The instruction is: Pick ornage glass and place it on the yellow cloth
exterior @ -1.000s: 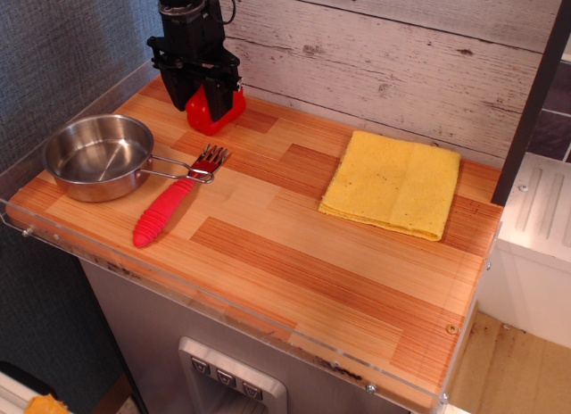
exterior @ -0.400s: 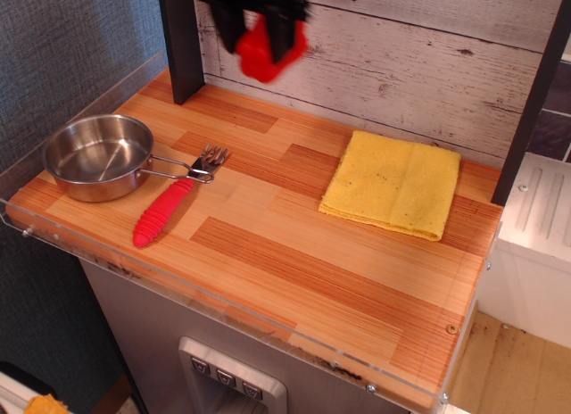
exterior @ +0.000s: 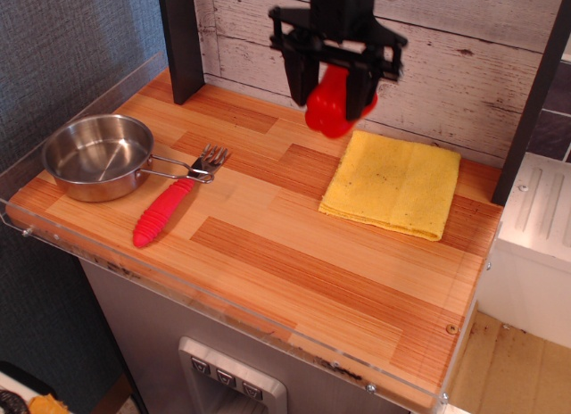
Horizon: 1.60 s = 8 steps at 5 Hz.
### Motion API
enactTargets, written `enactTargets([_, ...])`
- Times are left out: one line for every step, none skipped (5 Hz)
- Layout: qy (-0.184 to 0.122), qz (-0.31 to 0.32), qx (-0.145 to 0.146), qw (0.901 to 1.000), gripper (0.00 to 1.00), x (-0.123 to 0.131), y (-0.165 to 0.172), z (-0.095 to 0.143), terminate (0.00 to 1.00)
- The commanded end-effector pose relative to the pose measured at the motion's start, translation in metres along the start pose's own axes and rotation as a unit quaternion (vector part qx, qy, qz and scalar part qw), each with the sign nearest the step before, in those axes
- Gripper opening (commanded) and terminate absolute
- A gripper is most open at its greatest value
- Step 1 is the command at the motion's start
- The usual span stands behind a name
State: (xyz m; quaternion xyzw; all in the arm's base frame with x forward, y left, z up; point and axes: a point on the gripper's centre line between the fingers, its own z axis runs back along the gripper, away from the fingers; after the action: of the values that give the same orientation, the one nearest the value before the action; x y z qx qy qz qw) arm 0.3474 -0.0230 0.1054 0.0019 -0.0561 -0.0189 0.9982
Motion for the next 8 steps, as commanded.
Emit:
enactTargets([-0.001,0.003,-0.016,0.9999,0.00,0.001,-0.020,-0.015,0.00])
enactTargets([0.001,0.002,-0.028,0.9996,0.00,0.006,-0.025,-0.023,0.00])
enactTargets([0.004,0.004,-0.027,0.9996,1.00,0.005,-0.027,-0.026,0.00])
enactTargets([-0.010,0.010,-0.036,0.9993,1.00,0.009,-0.023,-0.023,0.00])
enactTargets([-0.019,0.015,-0.036,0.9991,1.00,0.015,-0.011,-0.010,0.00])
enactTargets([-0.033,0.034,-0.003,0.9989,1.00,0.022,0.033,0.024,0.00])
enactTargets([-0.024,0.027,0.006,0.9994,1.00,0.025,0.057,0.033,0.00])
enactTargets([-0.008,0.021,0.006,0.9997,1.00,0.018,0.059,0.029,0.00])
